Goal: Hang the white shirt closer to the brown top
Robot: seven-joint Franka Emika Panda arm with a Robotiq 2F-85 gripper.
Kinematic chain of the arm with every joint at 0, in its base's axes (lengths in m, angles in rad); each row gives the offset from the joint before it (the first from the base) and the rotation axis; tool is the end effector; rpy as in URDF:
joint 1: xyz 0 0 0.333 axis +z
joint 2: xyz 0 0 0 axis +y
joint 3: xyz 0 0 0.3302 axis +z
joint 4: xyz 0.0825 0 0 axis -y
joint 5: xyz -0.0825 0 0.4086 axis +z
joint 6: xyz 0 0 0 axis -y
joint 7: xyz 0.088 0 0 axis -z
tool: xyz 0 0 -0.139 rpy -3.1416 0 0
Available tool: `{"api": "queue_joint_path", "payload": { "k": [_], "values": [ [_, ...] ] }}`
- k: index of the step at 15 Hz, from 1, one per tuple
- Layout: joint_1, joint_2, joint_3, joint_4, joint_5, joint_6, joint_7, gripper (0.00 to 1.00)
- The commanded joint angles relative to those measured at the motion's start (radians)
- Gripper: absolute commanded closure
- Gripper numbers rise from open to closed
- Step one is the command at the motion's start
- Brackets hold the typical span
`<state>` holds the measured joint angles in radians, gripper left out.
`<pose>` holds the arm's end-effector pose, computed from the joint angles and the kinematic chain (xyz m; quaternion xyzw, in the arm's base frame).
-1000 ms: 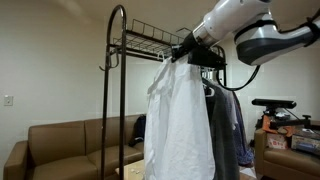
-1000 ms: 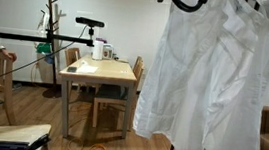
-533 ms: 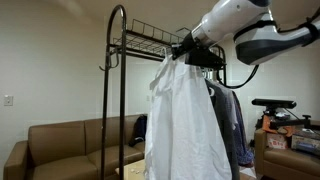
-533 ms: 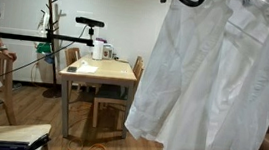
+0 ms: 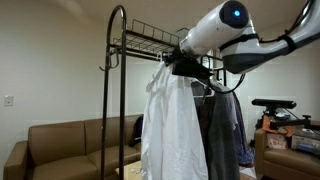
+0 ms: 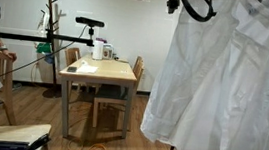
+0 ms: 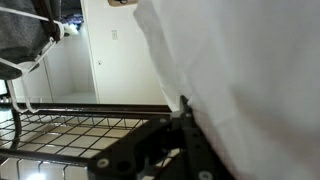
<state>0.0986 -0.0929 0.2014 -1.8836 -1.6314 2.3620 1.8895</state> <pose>0.6070 0.1562 0.6273 0.7099 -0.2168 0.6580 0.1267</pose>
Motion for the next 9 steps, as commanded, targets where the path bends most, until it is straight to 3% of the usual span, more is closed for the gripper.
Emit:
{"api": "queue_joint_path", "payload": {
  "k": [1, 9],
  "values": [
    [0.012, 0.090, -0.029, 0.115, -0.068, 0.040, -0.026, 0.91],
    [0.018, 0.120, -0.046, 0.184, -0.112, 0.049, -0.042, 0.91]
  ]
}}
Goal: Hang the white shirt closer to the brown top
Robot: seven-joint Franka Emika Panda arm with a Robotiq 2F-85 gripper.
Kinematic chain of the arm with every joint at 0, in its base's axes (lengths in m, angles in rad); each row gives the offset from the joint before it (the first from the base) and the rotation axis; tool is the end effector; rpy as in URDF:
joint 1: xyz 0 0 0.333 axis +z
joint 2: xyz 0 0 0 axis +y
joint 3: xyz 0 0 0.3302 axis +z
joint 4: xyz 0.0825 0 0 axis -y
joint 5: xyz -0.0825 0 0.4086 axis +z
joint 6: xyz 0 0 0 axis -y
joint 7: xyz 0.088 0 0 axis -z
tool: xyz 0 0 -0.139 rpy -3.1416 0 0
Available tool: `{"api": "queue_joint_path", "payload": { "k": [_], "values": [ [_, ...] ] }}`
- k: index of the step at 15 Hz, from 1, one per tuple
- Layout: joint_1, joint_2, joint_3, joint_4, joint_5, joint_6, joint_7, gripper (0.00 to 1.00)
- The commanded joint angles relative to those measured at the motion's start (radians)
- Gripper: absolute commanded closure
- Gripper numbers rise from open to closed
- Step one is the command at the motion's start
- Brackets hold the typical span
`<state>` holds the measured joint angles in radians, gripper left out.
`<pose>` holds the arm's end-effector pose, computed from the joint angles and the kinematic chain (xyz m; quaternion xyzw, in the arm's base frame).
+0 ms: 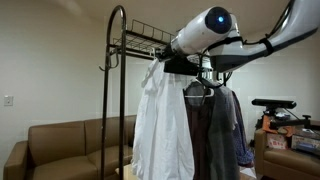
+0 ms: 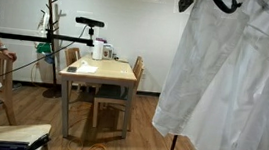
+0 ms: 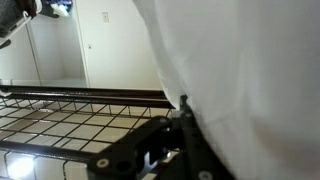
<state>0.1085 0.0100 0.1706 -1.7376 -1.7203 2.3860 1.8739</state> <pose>0.6453 0.1522 0.6479 0.6910 -0.1918 0.6837 0.1355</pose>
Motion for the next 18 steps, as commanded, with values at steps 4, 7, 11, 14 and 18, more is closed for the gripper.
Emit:
{"api": "queue_joint_path", "payload": {
  "k": [4, 7, 11, 14, 18],
  "values": [
    [0.006, 0.008, -0.021, 0.018, 0.056, 0.044, -0.109, 0.59],
    [0.002, 0.002, -0.030, 0.009, 0.118, 0.083, -0.160, 0.39],
    [-0.007, -0.055, -0.051, -0.055, 0.367, 0.201, -0.379, 0.14],
    [-0.007, -0.141, -0.066, -0.166, 0.562, 0.238, -0.608, 0.00],
    [0.011, -0.302, -0.102, -0.395, 0.857, 0.309, -0.908, 0.00]
  ]
}}
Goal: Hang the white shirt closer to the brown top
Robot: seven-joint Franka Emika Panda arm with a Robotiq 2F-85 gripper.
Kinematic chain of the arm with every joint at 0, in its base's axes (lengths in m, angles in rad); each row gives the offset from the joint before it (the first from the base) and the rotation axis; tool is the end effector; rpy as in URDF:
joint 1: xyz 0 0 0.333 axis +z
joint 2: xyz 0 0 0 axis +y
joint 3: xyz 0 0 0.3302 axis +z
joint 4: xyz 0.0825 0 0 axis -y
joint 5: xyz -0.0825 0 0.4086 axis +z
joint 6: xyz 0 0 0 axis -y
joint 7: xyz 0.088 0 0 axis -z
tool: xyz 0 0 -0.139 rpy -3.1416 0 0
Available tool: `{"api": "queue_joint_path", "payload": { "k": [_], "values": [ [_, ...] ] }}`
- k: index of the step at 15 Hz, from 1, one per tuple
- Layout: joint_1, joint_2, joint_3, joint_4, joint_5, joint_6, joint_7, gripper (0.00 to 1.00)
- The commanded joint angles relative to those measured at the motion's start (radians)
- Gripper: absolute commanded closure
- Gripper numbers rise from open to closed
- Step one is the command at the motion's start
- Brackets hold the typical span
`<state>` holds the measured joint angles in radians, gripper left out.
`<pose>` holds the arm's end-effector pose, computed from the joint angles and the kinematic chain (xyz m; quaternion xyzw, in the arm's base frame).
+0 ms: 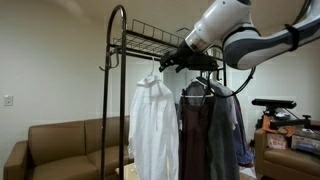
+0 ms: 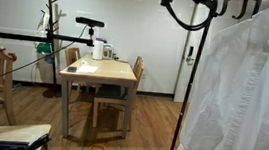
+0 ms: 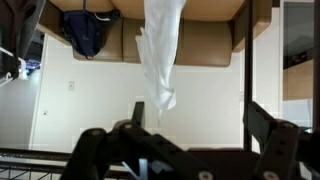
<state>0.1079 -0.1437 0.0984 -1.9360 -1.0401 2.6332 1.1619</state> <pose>0.5972 0.1367 0.6302 0.8391 -0.0969 0.5276 0.0906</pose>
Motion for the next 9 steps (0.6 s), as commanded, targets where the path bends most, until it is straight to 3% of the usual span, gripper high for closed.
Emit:
{"api": "queue_joint_path", "payload": {
  "k": [1, 3, 4, 6, 9],
  "values": [
    [0.089, -0.191, -0.100, -0.255, 0.231, 0.056, -0.268, 0.00],
    [0.183, -0.280, -0.194, -0.364, 0.287, 0.052, -0.414, 0.00],
    [0.021, -0.169, -0.039, -0.239, 0.273, 0.051, -0.314, 0.00],
    [0.056, -0.240, -0.081, -0.327, 0.320, 0.060, -0.398, 0.00],
    [0.060, -0.271, -0.089, -0.360, 0.327, 0.063, -0.416, 0.00]
  ]
}}
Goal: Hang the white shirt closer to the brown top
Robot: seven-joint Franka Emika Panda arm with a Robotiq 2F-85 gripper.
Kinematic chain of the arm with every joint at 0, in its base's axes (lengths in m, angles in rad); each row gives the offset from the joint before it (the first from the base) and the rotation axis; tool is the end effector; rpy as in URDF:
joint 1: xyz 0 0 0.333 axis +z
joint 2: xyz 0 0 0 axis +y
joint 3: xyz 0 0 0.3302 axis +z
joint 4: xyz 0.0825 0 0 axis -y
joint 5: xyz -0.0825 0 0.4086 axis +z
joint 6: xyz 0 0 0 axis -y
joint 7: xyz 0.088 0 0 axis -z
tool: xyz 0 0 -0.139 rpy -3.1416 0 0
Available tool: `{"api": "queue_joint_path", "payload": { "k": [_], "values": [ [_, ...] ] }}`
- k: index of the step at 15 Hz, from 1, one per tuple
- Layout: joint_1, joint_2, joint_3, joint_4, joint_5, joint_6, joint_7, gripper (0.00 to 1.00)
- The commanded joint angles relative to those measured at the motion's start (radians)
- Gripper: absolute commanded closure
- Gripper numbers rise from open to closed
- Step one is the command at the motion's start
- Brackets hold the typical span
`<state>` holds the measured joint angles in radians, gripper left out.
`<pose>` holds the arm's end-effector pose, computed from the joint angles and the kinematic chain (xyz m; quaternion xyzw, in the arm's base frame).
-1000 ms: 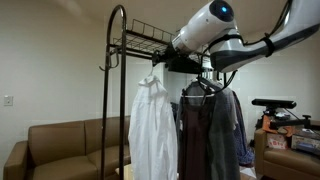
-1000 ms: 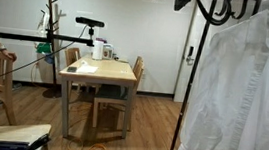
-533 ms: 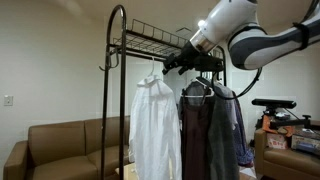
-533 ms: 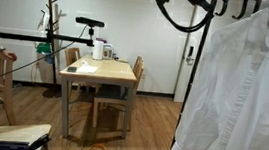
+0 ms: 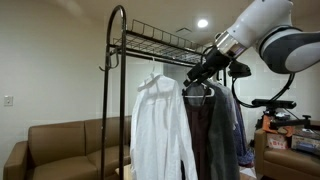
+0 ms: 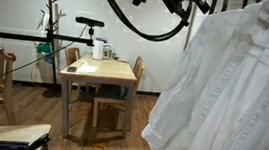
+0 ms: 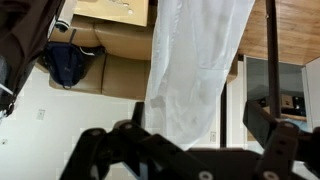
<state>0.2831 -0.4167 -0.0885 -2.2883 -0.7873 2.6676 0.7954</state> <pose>0.5056 0.1051 0.5870 0.8896 -0.0204 0.4507 0.0713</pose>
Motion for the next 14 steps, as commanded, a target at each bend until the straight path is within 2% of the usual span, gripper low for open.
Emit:
{"api": "queue_joint_path", "payload": {
  "k": [1, 2, 5, 8, 11, 14],
  "values": [
    [-0.117, 0.005, 0.108, -0.012, 0.085, 0.000, -0.095, 0.00],
    [-0.156, -0.019, 0.148, -0.018, 0.084, -0.113, -0.125, 0.00],
    [-0.171, -0.095, 0.156, -0.095, 0.202, -0.260, -0.281, 0.00],
    [-0.150, -0.169, 0.134, -0.164, 0.381, -0.378, -0.496, 0.00],
    [-0.136, -0.232, 0.136, -0.226, 0.517, -0.501, -0.649, 0.00],
    [-0.124, -0.290, 0.156, -0.279, 0.613, -0.626, -0.706, 0.00]
  ]
}}
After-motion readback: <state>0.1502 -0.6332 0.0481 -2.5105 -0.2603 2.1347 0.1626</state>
